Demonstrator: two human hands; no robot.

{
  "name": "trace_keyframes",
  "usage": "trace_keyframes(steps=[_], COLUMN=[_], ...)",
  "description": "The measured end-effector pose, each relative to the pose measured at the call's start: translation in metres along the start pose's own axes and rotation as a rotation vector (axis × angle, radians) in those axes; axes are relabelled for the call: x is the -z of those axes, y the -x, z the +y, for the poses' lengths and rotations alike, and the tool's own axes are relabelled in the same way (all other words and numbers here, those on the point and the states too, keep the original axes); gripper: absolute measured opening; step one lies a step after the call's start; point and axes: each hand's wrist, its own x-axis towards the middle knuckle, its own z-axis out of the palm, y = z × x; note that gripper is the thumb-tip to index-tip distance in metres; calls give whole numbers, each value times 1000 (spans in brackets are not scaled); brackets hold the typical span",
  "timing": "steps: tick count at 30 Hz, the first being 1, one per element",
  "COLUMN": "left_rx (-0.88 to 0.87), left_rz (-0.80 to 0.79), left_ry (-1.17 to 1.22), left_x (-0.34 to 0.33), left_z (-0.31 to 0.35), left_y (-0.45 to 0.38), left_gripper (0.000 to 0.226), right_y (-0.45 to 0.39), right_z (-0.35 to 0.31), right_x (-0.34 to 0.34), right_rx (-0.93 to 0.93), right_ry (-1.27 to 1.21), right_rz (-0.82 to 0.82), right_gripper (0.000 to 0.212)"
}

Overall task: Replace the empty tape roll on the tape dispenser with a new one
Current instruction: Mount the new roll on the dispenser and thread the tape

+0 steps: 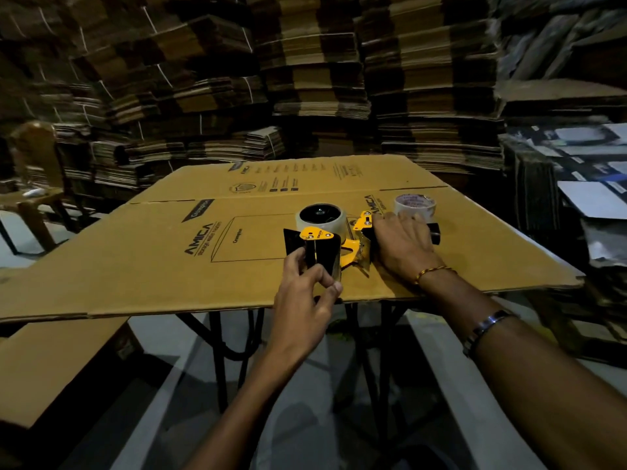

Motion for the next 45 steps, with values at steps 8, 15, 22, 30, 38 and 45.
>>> trace_keyframes(steps=[8, 15, 22, 30, 38, 45], left_rx=[46, 6, -20, 20, 141, 190], left_rz=[48, 27, -8, -172, -389, -283], left_ry=[-119, -8, 59, 200, 446, 442], left_x=[-26, 2, 13, 30, 56, 52], left_z=[18, 4, -8, -17, -24, -35], left_y=[5, 0, -10, -17, -30, -41], left_gripper=[8, 18, 15, 15, 13, 12], right_y=[0, 0, -4, -10, -15, -15], right_z=[-1, -1, 1, 5, 15, 18], right_x=[-1, -2, -4, -7, -12, -11], right_rx=[-2, -5, -10, 2, 56, 84], right_ry=[11, 3, -21, -15, -58, -69], right_rz=[9, 11, 15, 14, 11, 65], right_gripper=[41, 40, 39, 44, 39, 23])
